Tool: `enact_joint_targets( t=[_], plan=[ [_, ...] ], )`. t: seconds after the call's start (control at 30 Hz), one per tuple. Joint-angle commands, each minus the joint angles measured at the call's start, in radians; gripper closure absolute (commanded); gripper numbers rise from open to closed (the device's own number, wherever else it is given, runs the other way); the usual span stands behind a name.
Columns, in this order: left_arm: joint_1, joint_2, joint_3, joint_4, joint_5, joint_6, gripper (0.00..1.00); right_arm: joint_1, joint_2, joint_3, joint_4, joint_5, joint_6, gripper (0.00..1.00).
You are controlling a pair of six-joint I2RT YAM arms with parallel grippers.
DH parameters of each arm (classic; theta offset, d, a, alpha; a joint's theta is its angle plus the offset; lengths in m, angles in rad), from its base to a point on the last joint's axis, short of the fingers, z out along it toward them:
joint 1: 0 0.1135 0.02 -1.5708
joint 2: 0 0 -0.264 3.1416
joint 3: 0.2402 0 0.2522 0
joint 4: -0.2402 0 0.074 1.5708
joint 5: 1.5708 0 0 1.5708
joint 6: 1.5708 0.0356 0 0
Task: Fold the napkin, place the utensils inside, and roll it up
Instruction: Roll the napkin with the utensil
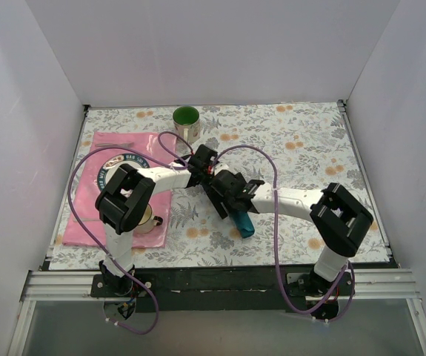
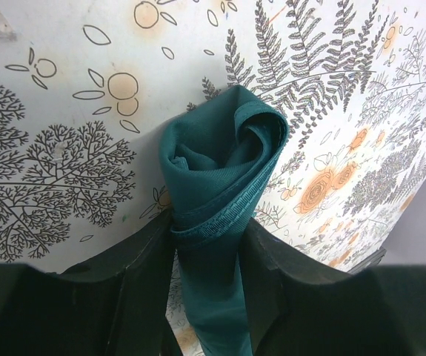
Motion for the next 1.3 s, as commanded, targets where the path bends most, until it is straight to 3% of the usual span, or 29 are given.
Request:
enact_joint_targets(
  t=[0.0, 0.37, 0.53, 0.63, 0.77, 0.9, 1.27],
  plan=[
    [-0.023, 0.037, -0.043, -0.134, -0.088, 0.04, 0.61, 0.018, 0.064, 0.023, -0.076, 0.156, 0.005, 0.13],
    [-0.003, 0.014, -0.051, -0.14, -0.079, 0.046, 0.59, -0.007, 0.039, -0.079, 0.039, 0.049, 0.031, 0.44],
    [0.018, -0.017, -0.066, -0.14, -0.064, 0.042, 0.47, -0.045, -0.004, -0.131, 0.093, -0.014, 0.028, 0.58],
    [0.022, -0.038, -0.08, -0.134, -0.056, 0.042, 0.35, -0.087, -0.048, -0.168, 0.157, -0.106, 0.006, 0.6],
    [0.02, -0.04, -0.102, -0.126, -0.019, 0.019, 0.28, -0.171, -0.091, -0.217, 0.258, -0.299, -0.023, 0.64],
    [0.012, -0.043, -0.118, -0.107, -0.008, 0.006, 0.26, -0.255, -0.099, -0.247, 0.335, -0.53, -0.021, 0.65],
    [-0.009, 0.021, -0.039, -0.117, -0.024, -0.03, 0.24, -0.383, -0.053, -0.267, 0.478, -0.827, 0.043, 0.67]
  ],
)
